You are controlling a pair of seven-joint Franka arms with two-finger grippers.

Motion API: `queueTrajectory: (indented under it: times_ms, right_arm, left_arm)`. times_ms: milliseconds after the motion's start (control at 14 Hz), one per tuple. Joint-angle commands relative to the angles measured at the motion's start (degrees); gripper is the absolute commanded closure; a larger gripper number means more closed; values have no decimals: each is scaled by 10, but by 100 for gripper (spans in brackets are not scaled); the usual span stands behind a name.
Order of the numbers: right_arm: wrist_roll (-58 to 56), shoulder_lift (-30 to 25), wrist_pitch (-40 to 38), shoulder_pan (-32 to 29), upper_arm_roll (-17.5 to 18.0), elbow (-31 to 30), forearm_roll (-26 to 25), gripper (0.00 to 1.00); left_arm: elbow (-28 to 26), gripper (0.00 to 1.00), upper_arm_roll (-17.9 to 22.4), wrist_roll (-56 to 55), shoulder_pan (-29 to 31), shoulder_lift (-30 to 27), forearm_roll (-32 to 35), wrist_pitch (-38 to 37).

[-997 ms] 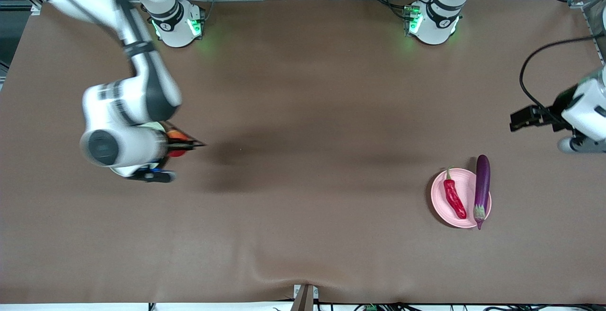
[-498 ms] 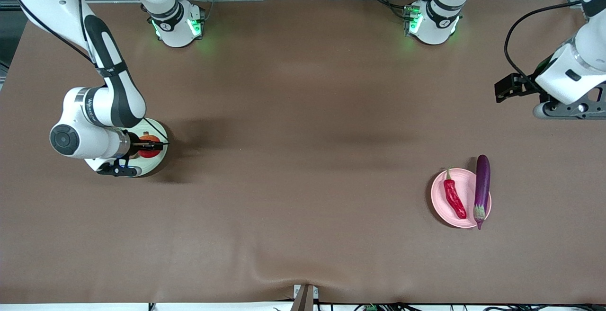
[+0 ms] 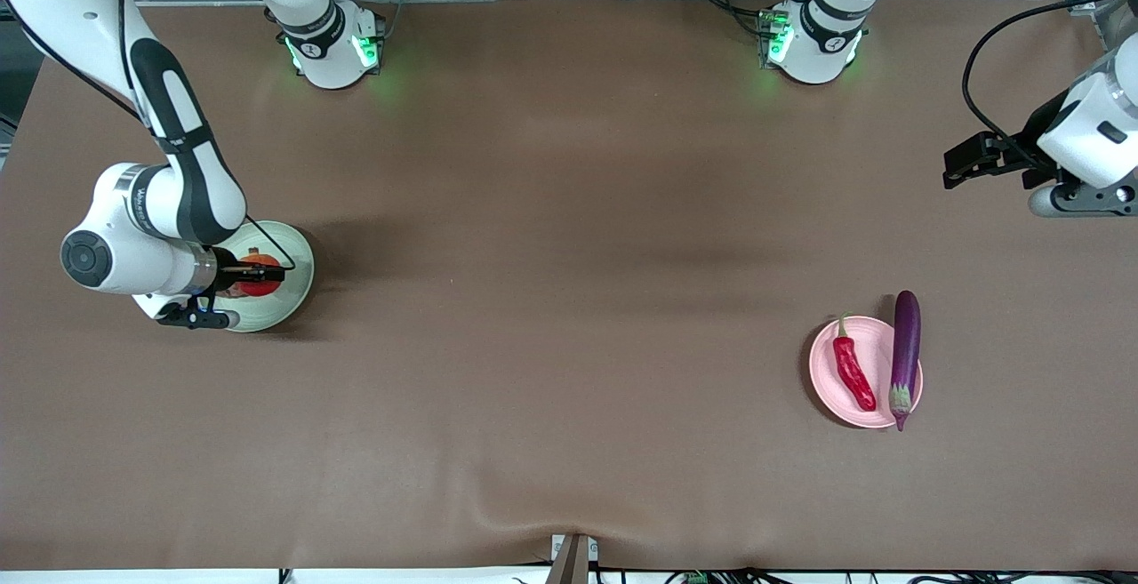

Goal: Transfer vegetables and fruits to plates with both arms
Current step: 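Carry the apple to the green plate while the left gripper withdraws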

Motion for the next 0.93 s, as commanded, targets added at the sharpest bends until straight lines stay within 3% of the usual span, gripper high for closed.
queueTrajectory:
  times_ms: [0, 214, 285, 569, 854]
  right_arm:
    - [-13, -5, 12, -6, 14, -8, 22, 0]
    - [-9, -12, -9, -2, 15, 6, 22, 0]
    - [-8, -15, -50, 2, 15, 35, 22, 0]
    - [-10, -12, -285, 9, 15, 268, 21, 0]
    - [-12, -12, -458, 9, 17, 464, 13, 0]
  left_arm:
    - [14, 0, -1, 12, 1, -11, -1, -19]
    - [16, 0, -2, 35, 1, -15, 2, -34]
    - [18, 0, -1, 27, -2, -13, 2, -30]
    - [17, 0, -7, 22, -6, -8, 3, -11]
    - [17, 0, -14, 19, -4, -7, 2, -16]
